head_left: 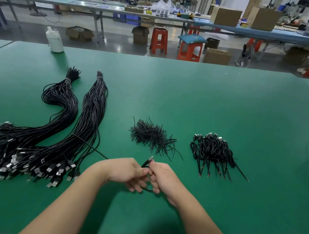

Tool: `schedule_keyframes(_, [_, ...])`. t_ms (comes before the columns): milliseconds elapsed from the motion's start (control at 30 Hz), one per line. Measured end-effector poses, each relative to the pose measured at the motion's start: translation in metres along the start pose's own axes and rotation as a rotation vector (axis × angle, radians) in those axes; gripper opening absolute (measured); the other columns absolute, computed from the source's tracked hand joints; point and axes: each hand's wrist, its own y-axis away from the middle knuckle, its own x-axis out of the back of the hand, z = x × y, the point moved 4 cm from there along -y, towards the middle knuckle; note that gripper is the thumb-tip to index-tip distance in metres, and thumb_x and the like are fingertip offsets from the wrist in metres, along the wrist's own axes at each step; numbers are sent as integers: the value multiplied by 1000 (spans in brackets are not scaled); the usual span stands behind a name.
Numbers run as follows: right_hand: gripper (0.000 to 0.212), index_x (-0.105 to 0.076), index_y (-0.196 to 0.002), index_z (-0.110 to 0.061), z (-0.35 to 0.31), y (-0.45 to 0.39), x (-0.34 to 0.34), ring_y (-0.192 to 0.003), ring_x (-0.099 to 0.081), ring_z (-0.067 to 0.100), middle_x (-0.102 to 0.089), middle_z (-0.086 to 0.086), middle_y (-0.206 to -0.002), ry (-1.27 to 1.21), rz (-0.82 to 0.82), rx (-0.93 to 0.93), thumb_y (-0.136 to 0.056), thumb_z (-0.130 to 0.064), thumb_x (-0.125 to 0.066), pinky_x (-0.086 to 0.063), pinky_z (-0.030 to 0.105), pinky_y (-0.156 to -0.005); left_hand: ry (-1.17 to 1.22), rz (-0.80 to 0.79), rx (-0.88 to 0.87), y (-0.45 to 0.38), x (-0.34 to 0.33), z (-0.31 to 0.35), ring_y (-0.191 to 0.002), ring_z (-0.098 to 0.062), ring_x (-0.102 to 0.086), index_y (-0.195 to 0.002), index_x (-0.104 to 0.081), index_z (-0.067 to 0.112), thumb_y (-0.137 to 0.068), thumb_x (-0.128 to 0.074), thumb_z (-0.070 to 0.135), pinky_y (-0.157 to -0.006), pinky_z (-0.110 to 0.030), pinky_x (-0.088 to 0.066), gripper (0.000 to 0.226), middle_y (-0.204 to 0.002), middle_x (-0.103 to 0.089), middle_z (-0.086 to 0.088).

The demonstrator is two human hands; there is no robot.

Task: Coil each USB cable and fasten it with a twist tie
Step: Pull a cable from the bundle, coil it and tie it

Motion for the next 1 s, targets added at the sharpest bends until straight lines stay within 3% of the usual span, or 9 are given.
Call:
schedule_keyframes(133, [39, -44, -69, -21, 0, 2, -1, -43, -23, 11, -30, -8, -53, 56, 16, 44, -104, -39, -40, -19, 27, -44, -256, 151, -66, -1, 6, -6, -93, -12, -59, -111, -71, 15, -104, -39, 45, -106, -43, -44, 44, -116, -71, -2])
schedule_keyframes(267, [38, -45, -68, -19, -5, 7, 0, -48, -37, 0, -43, -13, -52, 240, 116, 238, -105, -26, -41, -30, 17, -51, -86, 43, -85, -3, 1, -7, -116, 1, -59, -112, -72, 21, -105, -35, 46, -115, -30, -31, 44, -115, -72, 9])
schedule_keyframes(367, [37, -47, -71, -16, -5, 11, -3, -60, -42, 2, -48, -8, -65, 328, 154, 331, -106, -24, -39, -34, 21, -58, -15, -43, -80, -4, 0, -9, -124, -4, -56, -120, -70, 17, -103, -34, 49, -118, -32, -28, 51, -120, -70, 9])
schedule_keyframes(467, [38, -51, -73, -15, -2, 10, 1, -58, -39, 7, -44, -9, -62, 244, 140, 318, -107, -26, -37, -33, 24, -57, -105, 140, -117, -10, 7, -10, -123, -8, -57, -109, -73, 26, -102, -35, 53, -116, -36, -33, 47, -123, -68, 10])
schedule_keyframes(567, [41, -50, -70, -22, 2, 8, -2, -46, -30, 4, -36, -11, -51, 134, 40, 254, -107, -29, -36, -26, 20, -48, 558, 482, -273, -15, 18, -4, -121, -13, -60, -115, -68, 21, -107, -28, 43, -112, -35, -36, 46, -125, -68, -3])
schedule_keyframes(667, [42, -46, -65, -26, 6, 7, -10, -46, -33, 0, -39, -13, -49, 340, -33, 252, -106, -27, -36, -27, 20, -51, 1328, 564, -477, -16, 39, 4, -111, -27, -67, -115, -59, 2, -108, -23, 38, -102, -41, -48, 52, -110, -72, -16])
schedule_keyframes(767, [39, -44, -68, -25, 13, 3, -7, -47, -30, 2, -36, -13, -50, 340, -39, 195, -106, -31, -37, -27, 22, -51, 1524, 506, -567, -5, 49, 19, -60, -14, -66, -97, -58, 6, -106, -33, 36, -54, -26, -57, 40, -68, -65, -3])
schedule_keyframes(867, [38, -42, -72, -21, 18, -1, 2, -45, -22, 9, -27, -12, -52, 165, -72, 80, -106, -35, -38, -21, 23, -46, 1295, 186, -504, 5, 40, 33, -31, -2, -28, -82, -60, 11, -101, -42, 33, -29, -16, -22, 34, -49, -38, 8])
schedule_keyframes(1000, [40, -43, -71, -19, 11, -1, 19, -48, -15, 14, -24, -6, -55, -48, -104, 22, -106, -40, -40, -18, 25, -45, 260, -96, -278, 12, 15, 22, -31, -10, -37, -89, -68, 2, -105, -40, 28, -35, -18, -26, 41, -51, -58, -6])
